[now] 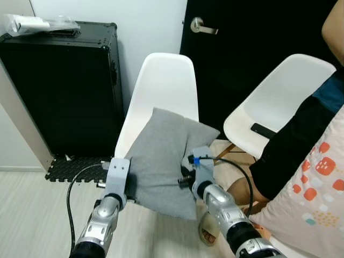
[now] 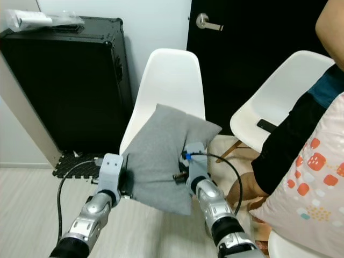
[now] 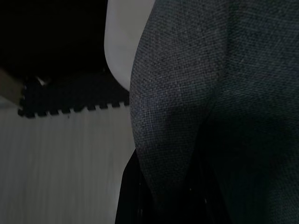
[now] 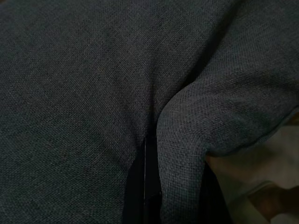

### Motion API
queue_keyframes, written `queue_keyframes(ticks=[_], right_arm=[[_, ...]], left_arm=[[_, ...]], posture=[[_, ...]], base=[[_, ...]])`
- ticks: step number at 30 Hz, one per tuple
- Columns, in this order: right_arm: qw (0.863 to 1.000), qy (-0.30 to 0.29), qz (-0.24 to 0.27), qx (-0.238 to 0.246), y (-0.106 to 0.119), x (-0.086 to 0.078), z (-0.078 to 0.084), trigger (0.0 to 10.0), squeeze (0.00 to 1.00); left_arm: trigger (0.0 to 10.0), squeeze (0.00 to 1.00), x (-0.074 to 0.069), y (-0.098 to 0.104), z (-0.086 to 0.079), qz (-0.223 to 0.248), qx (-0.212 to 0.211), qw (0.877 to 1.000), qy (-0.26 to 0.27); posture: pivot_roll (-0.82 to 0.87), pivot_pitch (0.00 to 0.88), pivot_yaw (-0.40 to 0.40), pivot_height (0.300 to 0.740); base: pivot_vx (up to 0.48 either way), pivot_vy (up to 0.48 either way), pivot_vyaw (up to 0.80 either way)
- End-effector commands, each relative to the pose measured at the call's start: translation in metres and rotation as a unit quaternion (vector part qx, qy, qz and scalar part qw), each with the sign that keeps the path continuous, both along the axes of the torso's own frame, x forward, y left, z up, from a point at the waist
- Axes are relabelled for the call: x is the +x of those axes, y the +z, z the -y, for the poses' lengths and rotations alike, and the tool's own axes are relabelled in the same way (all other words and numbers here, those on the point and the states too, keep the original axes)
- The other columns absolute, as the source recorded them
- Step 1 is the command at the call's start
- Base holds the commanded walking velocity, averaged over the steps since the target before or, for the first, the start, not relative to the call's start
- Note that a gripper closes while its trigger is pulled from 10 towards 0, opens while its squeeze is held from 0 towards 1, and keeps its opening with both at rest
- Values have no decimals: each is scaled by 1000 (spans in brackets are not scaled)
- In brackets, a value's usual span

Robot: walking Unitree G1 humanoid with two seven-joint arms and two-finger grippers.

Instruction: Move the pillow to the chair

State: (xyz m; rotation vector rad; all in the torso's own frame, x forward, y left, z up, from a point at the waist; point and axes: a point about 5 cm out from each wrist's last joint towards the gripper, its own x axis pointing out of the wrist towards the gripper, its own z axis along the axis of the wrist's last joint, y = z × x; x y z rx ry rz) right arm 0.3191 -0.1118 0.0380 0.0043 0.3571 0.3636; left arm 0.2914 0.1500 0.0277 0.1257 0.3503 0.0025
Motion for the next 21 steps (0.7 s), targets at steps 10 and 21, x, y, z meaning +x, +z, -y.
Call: queue_keyframes(ticks=[10,21], right_arm=[[999,27,-15,-24,-17,-14,3,10000,0],[999,22,-19,-16,-26,-27,8,10000,0]], left_arm=[[10000,0,-24,-8,-20,12,36,998,47],[10000,0,-8,-6,-18,3,17,999,36]], posture=[[-5,116,-52,740],[-45,100,-26,740]], base=[[0,0,0],[0,0,0]])
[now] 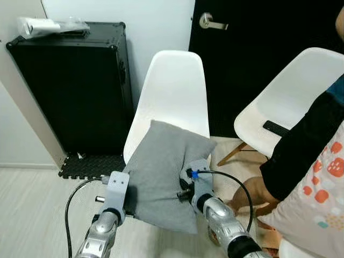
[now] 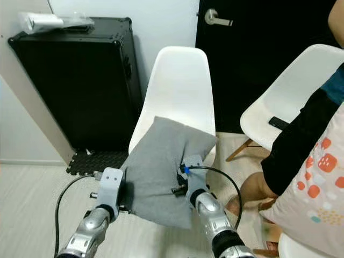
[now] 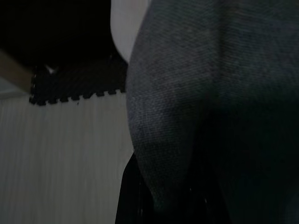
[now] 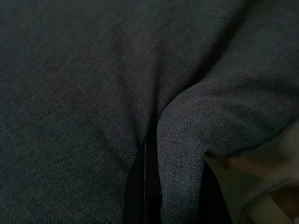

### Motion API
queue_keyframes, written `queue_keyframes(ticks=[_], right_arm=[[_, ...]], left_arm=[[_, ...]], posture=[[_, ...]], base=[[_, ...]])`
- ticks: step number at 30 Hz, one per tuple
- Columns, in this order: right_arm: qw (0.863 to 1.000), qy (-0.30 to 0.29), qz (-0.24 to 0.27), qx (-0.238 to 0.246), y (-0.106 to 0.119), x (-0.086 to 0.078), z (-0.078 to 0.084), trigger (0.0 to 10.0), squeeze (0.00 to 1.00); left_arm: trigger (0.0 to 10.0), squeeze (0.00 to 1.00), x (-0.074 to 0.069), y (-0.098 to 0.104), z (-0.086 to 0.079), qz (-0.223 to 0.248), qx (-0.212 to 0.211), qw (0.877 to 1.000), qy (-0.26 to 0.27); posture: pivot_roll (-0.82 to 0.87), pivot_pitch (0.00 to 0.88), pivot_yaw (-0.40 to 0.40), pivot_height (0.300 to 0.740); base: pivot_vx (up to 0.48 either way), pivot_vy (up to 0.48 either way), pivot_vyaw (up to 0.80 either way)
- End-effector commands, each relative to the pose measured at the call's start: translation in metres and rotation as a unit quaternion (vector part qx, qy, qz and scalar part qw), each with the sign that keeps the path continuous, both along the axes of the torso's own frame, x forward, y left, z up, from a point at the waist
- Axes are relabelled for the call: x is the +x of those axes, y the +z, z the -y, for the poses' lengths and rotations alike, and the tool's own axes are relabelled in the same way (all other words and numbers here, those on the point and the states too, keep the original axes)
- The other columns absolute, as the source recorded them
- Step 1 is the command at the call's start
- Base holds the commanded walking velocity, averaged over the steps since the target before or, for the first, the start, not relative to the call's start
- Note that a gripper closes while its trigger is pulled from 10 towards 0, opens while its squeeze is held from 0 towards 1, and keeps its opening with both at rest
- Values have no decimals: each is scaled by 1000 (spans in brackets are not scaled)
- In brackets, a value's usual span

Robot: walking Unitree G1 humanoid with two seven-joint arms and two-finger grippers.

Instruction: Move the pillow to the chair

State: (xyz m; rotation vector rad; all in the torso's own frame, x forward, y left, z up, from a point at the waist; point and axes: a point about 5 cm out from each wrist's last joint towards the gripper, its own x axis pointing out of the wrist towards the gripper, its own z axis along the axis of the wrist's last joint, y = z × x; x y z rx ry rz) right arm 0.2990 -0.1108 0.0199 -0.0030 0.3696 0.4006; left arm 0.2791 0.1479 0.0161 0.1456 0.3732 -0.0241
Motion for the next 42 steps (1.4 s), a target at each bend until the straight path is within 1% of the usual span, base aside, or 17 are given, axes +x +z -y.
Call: queue_keyframes(ticks=[1,10,11,12,13,14,15,17,18,19,20,21,22,33,36,39,42], right_arm=[[1000,10,-14,-17,-9,-9,9,10000,0],[999,37,-14,-2,-8,-12,7,10000,0],[999,25,0,37,-2,-10,9,10000,0],[999,25,0,37,-2,-10,9,10000,0],[995,18,7,98,4,-9,9,10000,0],[994,18,8,111,5,-9,8,10000,0],[994,21,12,110,6,-9,9,10000,0],[997,31,18,67,4,-9,10,10000,0],[997,31,18,67,4,-9,10,10000,0],[998,31,24,46,4,-9,11,10000,0],[999,26,26,8,1,-8,11,10000,0],[999,26,26,8,1,-8,11,10000,0],[1000,21,18,-14,-3,-8,12,10000,0],[999,24,7,-26,-10,-13,8,10000,0],[999,23,7,-48,-12,-13,6,10000,0],[998,18,6,-52,-13,-14,5,10000,0],[999,13,13,-50,-10,-13,6,10000,0]], left_arm=[[10000,0,5,6,-21,16,8,998,54],[10000,0,5,9,-21,21,-3,998,65],[10000,0,4,8,-22,23,-4,997,68],[10000,0,4,8,-22,23,-4,997,68],[10000,0,4,9,-23,27,-3,997,69],[10000,0,5,9,-23,28,-2,997,69],[10000,0,4,9,-23,29,-1,997,69],[10000,0,4,10,-25,31,2,997,72],[10000,0,4,10,-25,31,2,997,72],[10000,0,4,11,-27,32,3,997,75],[10000,0,2,11,-31,34,8,996,79],[10000,0,2,11,-31,34,8,996,79],[10000,0,1,10,-34,32,12,996,83],[10000,0,-4,6,-33,24,17,996,81],[10000,0,-3,6,-32,22,13,997,79],[10000,0,-2,5,-31,20,11,997,78],[10000,0,4,7,-28,20,6,997,72]], posture=[[-44,97,-31,740],[-54,98,-66,740],[-51,94,-74,740],[-51,94,-74,740],[-42,94,-80,740],[-42,94,-80,740],[-42,94,-80,740],[-25,88,-82,740],[-25,88,-82,740],[-25,88,-82,740],[-20,81,-80,740],[-20,81,-80,740],[-16,82,-78,740],[6,73,-77,740],[-16,73,-57,740],[-40,74,-45,740],[-62,70,-47,740]], base=[[0,0,0],[0,0,0],[0,0,0],[0,0,0],[0,0,0],[0,0,0],[0,0,0],[0,0,0],[0,0,0],[0,0,0],[0,0,0],[0,0,0],[0,0,0],[0,0,0],[0,0,0],[0,0,0],[0,0,0]])
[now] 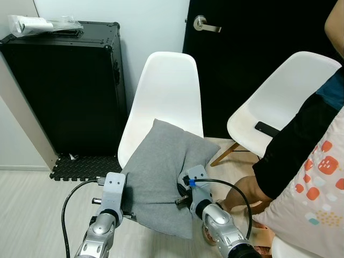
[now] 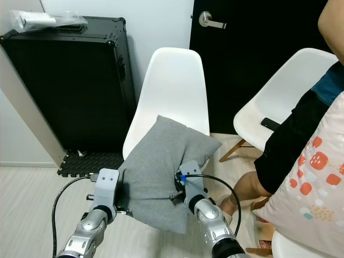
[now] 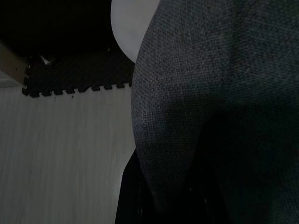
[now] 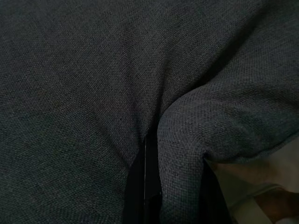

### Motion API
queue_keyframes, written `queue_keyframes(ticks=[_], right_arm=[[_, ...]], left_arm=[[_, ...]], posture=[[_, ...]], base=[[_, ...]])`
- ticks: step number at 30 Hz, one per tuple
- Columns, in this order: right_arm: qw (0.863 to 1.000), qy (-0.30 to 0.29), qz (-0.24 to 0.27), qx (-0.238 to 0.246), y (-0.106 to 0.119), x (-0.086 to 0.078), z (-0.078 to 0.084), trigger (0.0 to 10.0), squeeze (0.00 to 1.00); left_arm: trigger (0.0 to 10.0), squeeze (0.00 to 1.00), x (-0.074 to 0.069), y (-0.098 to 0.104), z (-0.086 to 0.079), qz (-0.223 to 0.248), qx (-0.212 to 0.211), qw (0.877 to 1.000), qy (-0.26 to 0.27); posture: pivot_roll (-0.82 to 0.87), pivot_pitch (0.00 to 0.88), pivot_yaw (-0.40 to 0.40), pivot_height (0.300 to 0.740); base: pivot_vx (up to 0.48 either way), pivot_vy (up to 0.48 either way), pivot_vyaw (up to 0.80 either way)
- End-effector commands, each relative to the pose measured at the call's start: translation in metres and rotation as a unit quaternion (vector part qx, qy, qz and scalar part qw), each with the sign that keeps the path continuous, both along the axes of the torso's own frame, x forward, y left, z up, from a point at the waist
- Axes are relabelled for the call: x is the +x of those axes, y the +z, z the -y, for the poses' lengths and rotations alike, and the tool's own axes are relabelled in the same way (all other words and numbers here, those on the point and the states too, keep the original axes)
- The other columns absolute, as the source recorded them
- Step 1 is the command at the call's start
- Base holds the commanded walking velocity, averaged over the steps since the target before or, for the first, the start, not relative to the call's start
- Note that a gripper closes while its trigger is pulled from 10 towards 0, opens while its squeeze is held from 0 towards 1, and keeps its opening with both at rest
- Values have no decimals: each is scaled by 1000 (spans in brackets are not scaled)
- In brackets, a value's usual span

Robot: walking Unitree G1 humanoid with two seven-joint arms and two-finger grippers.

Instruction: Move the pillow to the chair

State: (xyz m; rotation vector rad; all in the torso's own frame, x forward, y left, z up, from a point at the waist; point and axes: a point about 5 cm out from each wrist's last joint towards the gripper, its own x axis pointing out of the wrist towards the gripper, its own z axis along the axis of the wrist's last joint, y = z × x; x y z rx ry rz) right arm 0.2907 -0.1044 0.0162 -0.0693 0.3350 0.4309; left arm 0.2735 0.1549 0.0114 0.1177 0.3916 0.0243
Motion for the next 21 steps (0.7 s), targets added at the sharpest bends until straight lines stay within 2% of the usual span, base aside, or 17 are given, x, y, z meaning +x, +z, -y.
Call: queue_keyframes(ticks=[1,7,8,12,14,21], right_arm=[[1000,-9,-9,-24,-6,-5,13,10000,0],[1000,-13,-1,-24,-2,0,14,10000,0],[1000,-20,-4,-21,-2,2,16,10000,0],[999,-28,-10,-12,-1,5,17,10000,0],[1000,-21,-10,-7,-1,5,12,10000,0],[998,-38,-15,37,0,5,13,10000,0]], left_arm=[[10000,0,10,12,-21,27,16,998,46],[10000,0,20,18,-22,34,13,998,48],[10000,0,22,20,-21,37,16,998,46],[10000,0,27,26,-22,50,19,997,54],[10000,0,22,24,-29,47,22,996,67],[10000,0,13,18,-36,39,32,996,68]], posture=[[-62,70,-47,740],[-70,68,-39,740],[-52,35,-54,740],[-26,38,-79,740],[-12,39,-69,740],[-4,57,-76,740]], base=[[0,0,0],[0,0,0],[0,0,0],[0,0,0],[0,0,0],[0,0,0]])
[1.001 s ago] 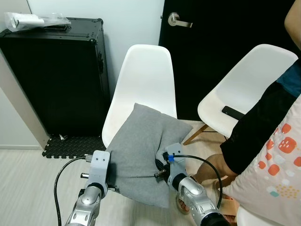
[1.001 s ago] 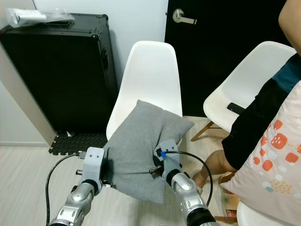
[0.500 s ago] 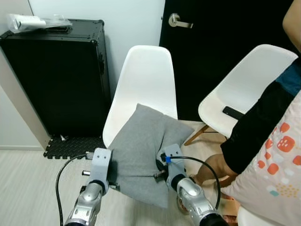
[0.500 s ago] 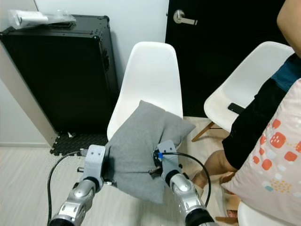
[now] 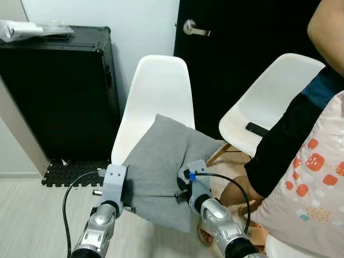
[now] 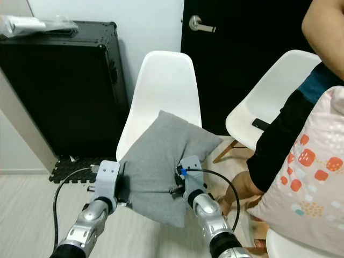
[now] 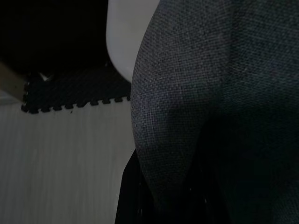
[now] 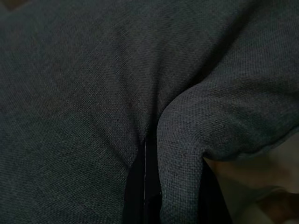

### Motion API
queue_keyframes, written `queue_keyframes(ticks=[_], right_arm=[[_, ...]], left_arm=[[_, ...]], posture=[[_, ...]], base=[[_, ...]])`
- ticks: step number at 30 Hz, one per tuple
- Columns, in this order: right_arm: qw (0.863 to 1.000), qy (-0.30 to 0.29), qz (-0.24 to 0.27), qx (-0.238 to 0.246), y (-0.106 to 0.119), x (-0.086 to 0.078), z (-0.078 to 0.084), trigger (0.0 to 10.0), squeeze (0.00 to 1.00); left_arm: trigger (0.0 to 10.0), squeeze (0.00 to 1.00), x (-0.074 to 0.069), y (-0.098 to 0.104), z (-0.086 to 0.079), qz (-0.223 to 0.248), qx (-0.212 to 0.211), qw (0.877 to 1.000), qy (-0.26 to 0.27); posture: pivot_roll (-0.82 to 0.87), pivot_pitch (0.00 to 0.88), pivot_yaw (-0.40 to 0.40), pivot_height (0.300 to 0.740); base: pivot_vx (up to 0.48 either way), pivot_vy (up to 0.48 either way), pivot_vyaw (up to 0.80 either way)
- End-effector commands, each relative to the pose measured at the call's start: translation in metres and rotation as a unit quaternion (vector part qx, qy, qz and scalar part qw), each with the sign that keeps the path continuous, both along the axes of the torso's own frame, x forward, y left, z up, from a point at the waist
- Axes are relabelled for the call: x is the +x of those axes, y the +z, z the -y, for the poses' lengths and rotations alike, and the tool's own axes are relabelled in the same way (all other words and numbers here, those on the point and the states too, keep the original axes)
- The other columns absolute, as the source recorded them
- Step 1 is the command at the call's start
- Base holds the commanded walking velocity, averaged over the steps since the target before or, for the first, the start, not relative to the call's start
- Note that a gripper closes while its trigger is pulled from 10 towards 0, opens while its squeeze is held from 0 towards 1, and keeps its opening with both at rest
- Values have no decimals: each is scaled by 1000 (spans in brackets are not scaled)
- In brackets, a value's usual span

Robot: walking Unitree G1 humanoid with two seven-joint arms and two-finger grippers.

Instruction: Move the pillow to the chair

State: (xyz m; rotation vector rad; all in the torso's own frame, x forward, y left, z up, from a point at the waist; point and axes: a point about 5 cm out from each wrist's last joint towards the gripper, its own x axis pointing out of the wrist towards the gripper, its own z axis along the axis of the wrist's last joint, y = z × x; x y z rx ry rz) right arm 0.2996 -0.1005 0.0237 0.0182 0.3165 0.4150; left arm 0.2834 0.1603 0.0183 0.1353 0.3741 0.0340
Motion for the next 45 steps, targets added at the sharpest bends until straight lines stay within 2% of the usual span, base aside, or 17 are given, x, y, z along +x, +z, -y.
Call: queue_keyframes(ticks=[1,7,12,14,17,22,27,31,34,37,38,45], right_arm=[[1000,-21,-19,0,-8,-5,17,10000,0],[999,-11,-22,37,-7,-6,12,10000,0],[998,-10,-17,56,-6,-7,10,10000,0],[999,-14,-19,42,-8,-9,12,10000,0],[1000,5,-20,-12,-13,-11,11,10000,0],[999,29,-10,-37,-11,-8,8,10000,0],[1000,0,-8,-20,-6,-3,14,10000,0],[999,22,-12,-41,-10,-7,11,10000,0],[998,-6,3,-57,-7,-5,14,10000,0],[998,-22,6,-57,-7,-5,18,10000,0],[998,-24,4,-57,-9,-7,21,10000,0],[997,-24,-7,-69,-15,-12,27,10000,0]], left_arm=[[10000,0,2,9,-31,29,23,997,68],[10000,0,1,9,-30,27,19,997,70],[10000,0,3,6,-20,19,20,999,47],[10000,0,5,7,-19,20,20,998,47],[10000,0,8,10,-20,26,17,998,57],[10000,0,8,12,-20,26,19,998,54],[10000,0,8,13,-24,29,20,998,59],[10000,0,6,12,-26,31,11,997,77],[10000,0,5,5,-23,12,13,998,60],[10000,0,10,8,-18,16,13,999,45],[10000,0,17,13,-13,23,14,999,35],[10000,0,25,20,-10,35,9,999,40]], posture=[[1,50,-77,740],[-13,71,-52,740],[-33,68,-49,740],[-29,69,-54,740],[-18,69,-56,740],[-19,87,-42,740],[-16,96,-73,740],[-45,88,-51,740],[-81,90,-21,740],[-90,94,-15,740],[-90,88,-17,740],[-88,69,-35,740]], base=[[0,0,0],[0,0,0],[0,0,0],[0,0,0],[0,0,0],[0,0,0],[0,0,0],[0,0,0],[0,0,0],[0,0,0],[0,0,0],[0,0,0]])
